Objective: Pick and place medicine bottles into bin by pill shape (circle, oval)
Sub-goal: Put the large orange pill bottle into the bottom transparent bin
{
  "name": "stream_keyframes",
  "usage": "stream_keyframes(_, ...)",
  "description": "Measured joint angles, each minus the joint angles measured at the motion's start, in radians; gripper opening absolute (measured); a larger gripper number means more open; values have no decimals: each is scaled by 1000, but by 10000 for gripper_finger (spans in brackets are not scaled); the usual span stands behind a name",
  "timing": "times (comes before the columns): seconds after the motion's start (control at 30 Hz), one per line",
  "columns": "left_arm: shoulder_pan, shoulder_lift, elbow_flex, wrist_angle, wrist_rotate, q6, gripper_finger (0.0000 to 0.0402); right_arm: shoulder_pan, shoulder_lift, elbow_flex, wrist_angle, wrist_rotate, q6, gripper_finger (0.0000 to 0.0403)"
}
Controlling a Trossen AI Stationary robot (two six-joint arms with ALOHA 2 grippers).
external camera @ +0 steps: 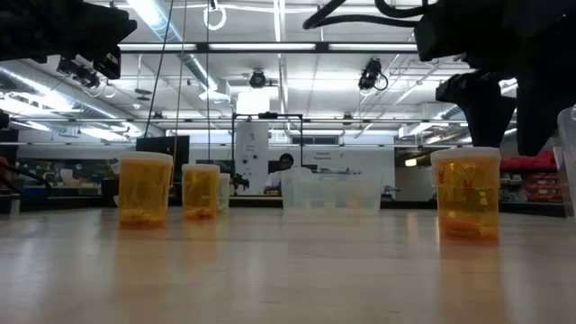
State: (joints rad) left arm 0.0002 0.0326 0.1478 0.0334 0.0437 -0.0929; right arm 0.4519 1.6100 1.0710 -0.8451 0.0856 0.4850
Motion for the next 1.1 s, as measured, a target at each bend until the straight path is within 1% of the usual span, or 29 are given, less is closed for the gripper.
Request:
stream_keyframes(0.27,0,0,0,0,0,0,85,-5,-8,0,13,18,-65,255)
stream_keyframes(0.43,0,0,0,0,0,0,78,-5,-8,0,10,18,-165,255)
stream_keyframes(0.57,0,0,0,0,0,0,81,-8,-8,0,10,22,-209,255)
stream_keyframes(0.7,0,0,0,0,0,0,86,-15,-8,0,2,48,-209,255)
stream_keyframes(1.1,0,0,0,0,0,0,79,-8,-6,0,-4,41,-162,255)
